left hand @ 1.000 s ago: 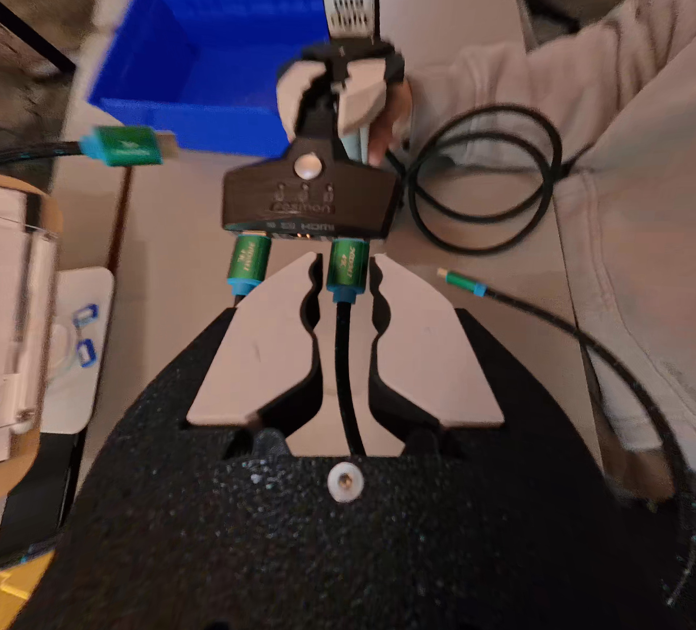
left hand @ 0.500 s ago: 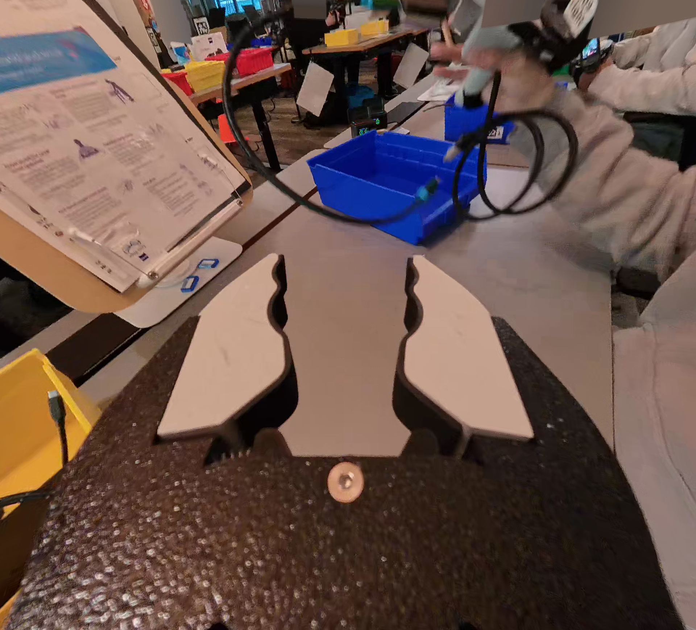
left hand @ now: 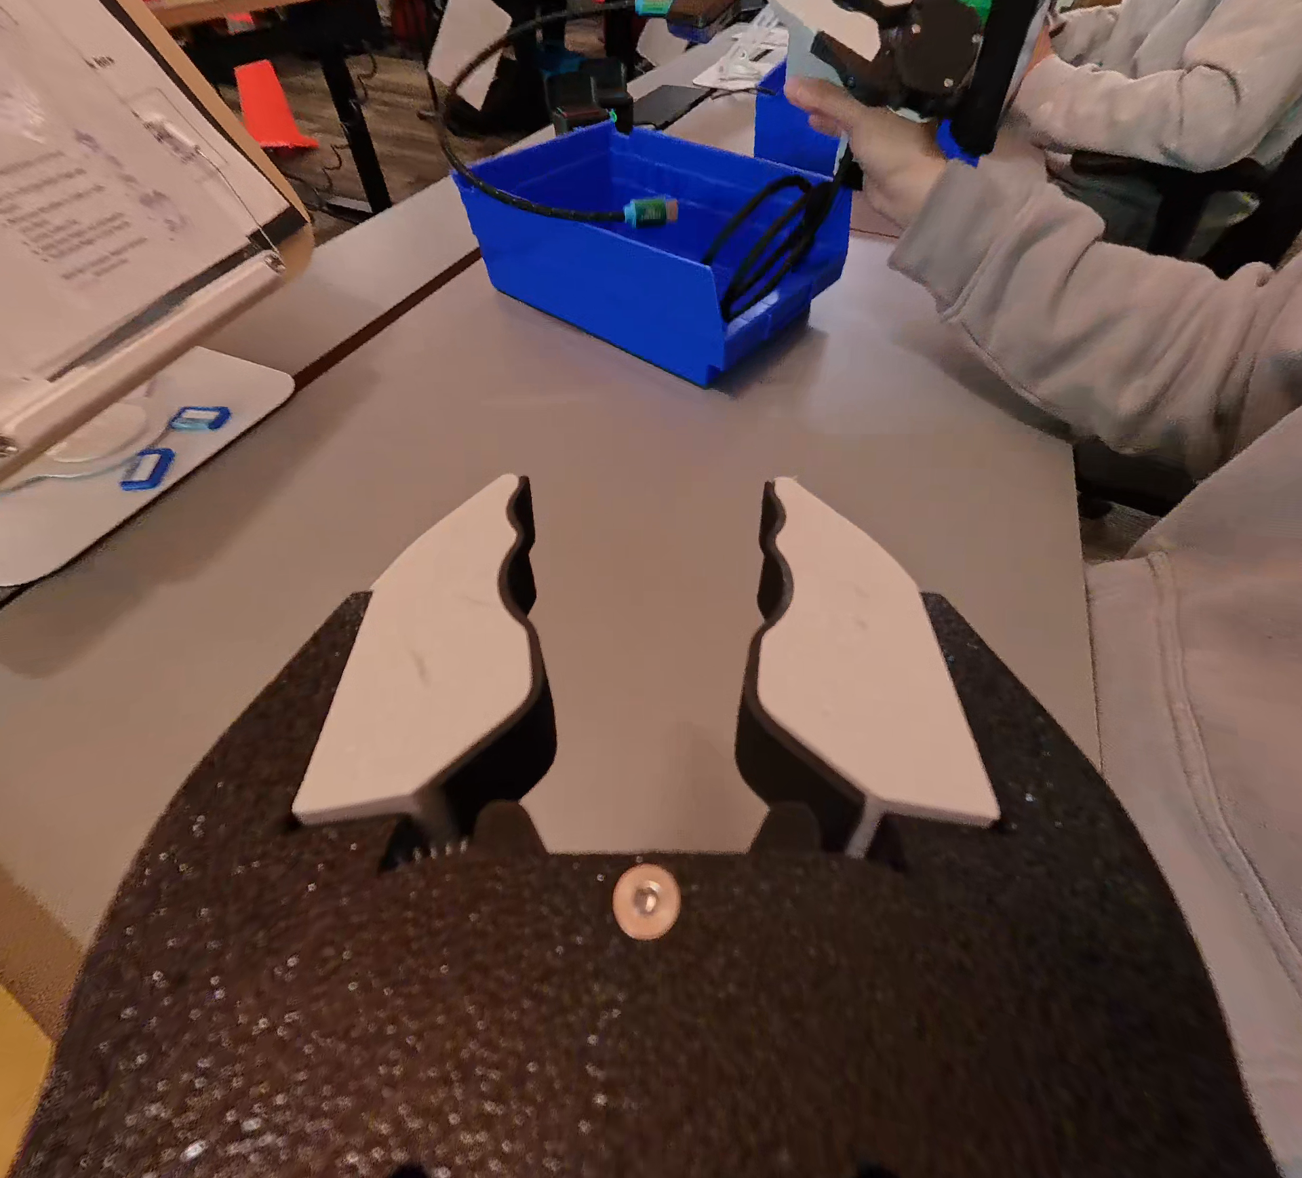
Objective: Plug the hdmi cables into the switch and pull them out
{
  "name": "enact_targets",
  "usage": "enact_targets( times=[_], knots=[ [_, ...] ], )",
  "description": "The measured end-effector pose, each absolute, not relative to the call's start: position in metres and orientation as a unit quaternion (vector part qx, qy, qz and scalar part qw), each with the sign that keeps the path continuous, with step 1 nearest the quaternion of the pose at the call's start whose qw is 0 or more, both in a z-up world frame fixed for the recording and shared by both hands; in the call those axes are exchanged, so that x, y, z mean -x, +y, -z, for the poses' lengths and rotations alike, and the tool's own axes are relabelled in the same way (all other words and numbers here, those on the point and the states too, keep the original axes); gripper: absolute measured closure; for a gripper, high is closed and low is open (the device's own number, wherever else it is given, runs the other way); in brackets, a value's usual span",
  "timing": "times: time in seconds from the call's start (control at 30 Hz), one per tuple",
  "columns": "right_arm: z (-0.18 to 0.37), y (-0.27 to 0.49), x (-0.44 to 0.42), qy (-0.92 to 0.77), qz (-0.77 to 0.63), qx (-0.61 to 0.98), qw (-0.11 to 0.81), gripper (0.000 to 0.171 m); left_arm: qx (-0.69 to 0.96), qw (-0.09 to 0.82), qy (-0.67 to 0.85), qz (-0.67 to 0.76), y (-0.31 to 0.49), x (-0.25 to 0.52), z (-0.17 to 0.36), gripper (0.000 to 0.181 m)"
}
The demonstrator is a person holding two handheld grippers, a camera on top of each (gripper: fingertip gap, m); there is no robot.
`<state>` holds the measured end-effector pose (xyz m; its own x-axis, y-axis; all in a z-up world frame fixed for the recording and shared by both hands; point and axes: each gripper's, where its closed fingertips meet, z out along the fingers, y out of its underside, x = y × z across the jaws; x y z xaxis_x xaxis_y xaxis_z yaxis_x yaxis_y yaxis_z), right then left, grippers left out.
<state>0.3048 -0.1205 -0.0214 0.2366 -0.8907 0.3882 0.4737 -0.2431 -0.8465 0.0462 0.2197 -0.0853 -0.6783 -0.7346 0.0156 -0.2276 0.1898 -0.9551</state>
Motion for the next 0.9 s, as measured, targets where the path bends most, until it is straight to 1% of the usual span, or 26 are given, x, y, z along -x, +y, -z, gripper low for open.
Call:
enact_targets(
  times=[0.03, 0.07, 0.2, 0.3, 0.37, 0.43, 0.5, 0.6, 0.7, 0.73, 0.8, 0.83, 0.87, 0.9],
  knots=[
    [0.028, -0.126, -0.306, 0.205, 0.617, 0.542, 0.533, 0.149, 0.328, 0.226, 0.739, 0.544, 0.218, -0.046, 0.089, 0.120],
    [0.033, -0.132, -0.308, 0.224, 0.626, 0.551, 0.505, 0.149, 0.329, 0.220, 0.743, 0.540, 0.217, -0.046, 0.093, 0.120],
    [0.050, -0.147, -0.309, 0.244, 0.638, 0.595, 0.424, 0.149, 0.323, 0.205, 0.767, 0.515, 0.217, -0.039, 0.112, 0.120],
    [0.046, -0.151, -0.310, 0.203, 0.693, 0.610, 0.326, 0.148, 0.328, 0.200, 0.778, 0.497, 0.220, -0.038, 0.125, 0.120],
    [0.040, -0.145, -0.311, 0.175, 0.708, 0.614, 0.301, 0.149, 0.334, 0.192, 0.778, 0.496, 0.220, -0.038, 0.130, 0.120],
    [0.047, -0.122, -0.315, 0.099, 0.706, 0.652, 0.259, 0.149, 0.336, 0.189, 0.776, 0.500, 0.218, -0.040, 0.132, 0.120],
    [0.069, -0.099, -0.322, 0.043, 0.666, 0.709, 0.227, 0.149, 0.338, 0.186, 0.775, 0.501, 0.218, -0.042, 0.133, 0.120],
    [0.106, -0.083, -0.328, 0.030, 0.593, 0.780, 0.195, 0.155, 0.341, 0.180, 0.772, 0.505, 0.216, -0.045, 0.134, 0.120],
    [0.151, -0.090, -0.335, 0.020, 0.526, 0.840, 0.131, 0.161, 0.338, 0.170, 0.771, 0.512, 0.211, -0.045, 0.134, 0.120],
    [0.160, -0.098, -0.338, 0.027, 0.518, 0.848, 0.105, 0.164, 0.339, 0.167, 0.772, 0.511, 0.210, -0.044, 0.135, 0.120],
    [0.170, -0.110, -0.342, 0.046, 0.505, 0.858, 0.082, 0.168, 0.337, 0.162, 0.776, 0.508, 0.207, -0.043, 0.137, 0.120],
    [0.183, -0.118, -0.341, 0.064, 0.468, 0.879, 0.064, 0.170, 0.334, 0.160, 0.779, 0.507, 0.206, -0.042, 0.139, 0.120],
    [0.192, -0.123, -0.339, 0.081, 0.435, 0.895, 0.060, 0.164, 0.332, 0.157, 0.781, 0.505, 0.205, -0.041, 0.141, 0.119],
    [0.191, -0.122, -0.340, 0.091, 0.434, 0.893, 0.077, 0.157, 0.332, 0.155, 0.783, 0.502, 0.205, -0.040, 0.143, 0.119]
  ],
)
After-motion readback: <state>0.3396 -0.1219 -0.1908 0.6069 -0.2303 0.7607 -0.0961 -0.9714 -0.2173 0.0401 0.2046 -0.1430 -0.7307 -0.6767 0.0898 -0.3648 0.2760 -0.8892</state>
